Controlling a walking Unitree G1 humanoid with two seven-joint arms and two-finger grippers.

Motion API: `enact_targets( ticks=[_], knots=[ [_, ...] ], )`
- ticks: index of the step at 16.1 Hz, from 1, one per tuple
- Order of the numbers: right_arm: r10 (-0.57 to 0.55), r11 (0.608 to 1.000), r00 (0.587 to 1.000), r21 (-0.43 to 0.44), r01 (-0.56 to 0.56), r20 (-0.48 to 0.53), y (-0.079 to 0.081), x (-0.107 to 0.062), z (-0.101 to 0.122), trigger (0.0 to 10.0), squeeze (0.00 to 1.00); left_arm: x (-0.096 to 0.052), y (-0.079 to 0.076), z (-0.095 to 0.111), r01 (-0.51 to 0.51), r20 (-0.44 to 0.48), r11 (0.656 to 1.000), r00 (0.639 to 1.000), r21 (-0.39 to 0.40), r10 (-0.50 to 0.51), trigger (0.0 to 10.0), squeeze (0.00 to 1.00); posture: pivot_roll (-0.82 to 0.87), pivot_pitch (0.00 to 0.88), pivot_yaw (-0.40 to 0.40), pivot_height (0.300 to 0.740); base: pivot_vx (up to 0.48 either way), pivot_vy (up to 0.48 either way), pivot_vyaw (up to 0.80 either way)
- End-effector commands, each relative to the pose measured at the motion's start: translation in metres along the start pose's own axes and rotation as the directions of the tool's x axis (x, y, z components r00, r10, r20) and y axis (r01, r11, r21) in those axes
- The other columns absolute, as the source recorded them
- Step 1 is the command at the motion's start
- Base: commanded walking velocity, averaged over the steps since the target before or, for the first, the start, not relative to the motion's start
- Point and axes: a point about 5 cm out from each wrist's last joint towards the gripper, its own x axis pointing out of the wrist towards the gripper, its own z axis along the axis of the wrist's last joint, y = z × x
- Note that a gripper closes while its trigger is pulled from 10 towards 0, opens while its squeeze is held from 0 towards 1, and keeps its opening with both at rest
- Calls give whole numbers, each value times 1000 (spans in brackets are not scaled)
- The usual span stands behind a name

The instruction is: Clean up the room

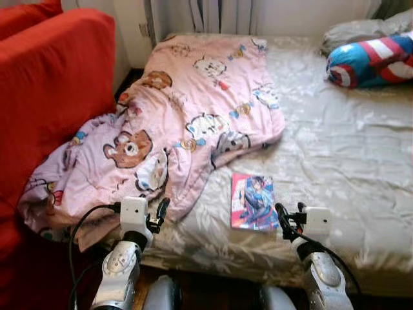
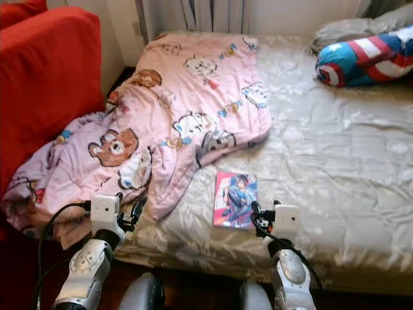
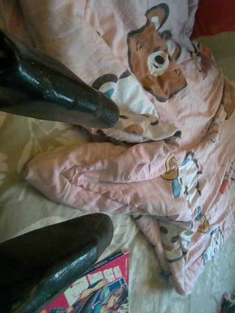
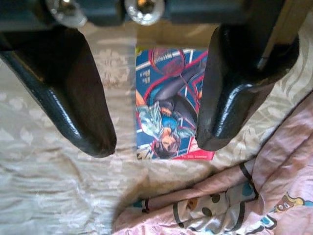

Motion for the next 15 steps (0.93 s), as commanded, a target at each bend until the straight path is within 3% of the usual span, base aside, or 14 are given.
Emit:
enact_targets(
  ticks=[1,5,15],
  knots=[
    [-7,1000,1000,7,7,-14,-1,-1,-3,10000,0,-1,1,-3,-3,-22,1000,1000,-2,3,10000,0,-10,125,2,634,304,0,0],
    [-1,1000,1000,3,1,-17,1,-1,-4,10000,0,-1,0,-2,1,-13,1000,1000,-6,-1,10000,0,-10,125,2,634,302,0,0],
    [17,1000,1000,2,-17,10,4,-1,0,10000,0,-2,-1,-1,6,6,1000,1000,-13,-6,10000,0,-12,129,2,634,0,0,0]
  ],
)
